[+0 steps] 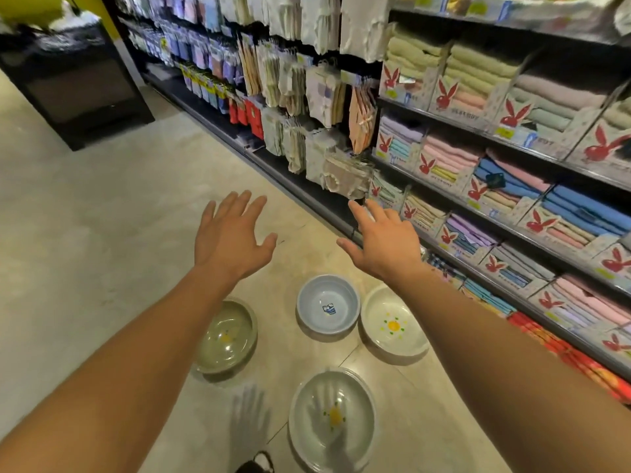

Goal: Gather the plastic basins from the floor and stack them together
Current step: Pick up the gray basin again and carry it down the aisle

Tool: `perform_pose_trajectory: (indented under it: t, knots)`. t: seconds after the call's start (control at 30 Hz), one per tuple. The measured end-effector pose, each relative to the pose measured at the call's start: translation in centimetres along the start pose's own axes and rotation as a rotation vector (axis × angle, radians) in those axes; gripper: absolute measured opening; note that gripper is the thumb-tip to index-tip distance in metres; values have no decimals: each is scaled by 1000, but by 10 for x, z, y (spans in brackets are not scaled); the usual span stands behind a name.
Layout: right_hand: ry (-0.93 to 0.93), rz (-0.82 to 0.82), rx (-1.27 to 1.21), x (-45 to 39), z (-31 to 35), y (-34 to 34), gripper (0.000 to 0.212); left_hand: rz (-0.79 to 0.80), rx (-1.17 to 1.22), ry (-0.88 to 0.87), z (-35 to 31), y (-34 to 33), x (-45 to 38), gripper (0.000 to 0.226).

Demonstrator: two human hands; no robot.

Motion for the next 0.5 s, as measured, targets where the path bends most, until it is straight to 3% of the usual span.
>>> perform_pose_trajectory:
  t: [0.27, 0.5]
  knots:
    - [-138, 23, -22, -98, 14, -41, 78, 51, -17, -142, 39, -53, -136, 74]
    - [-300, 104, -7, -198, 27, -91, 77, 188, -16, -336, 56, -126, -268, 75]
Point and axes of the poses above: each hand's wrist, its own x-axis away from the middle knuckle, its own y-axis out of the back of the hand, z = x × y, the point moved 1 cm from there along -x, towards the middle knuckle, and after that the axes turned 3 degrees about z, right-handed, at the moved point
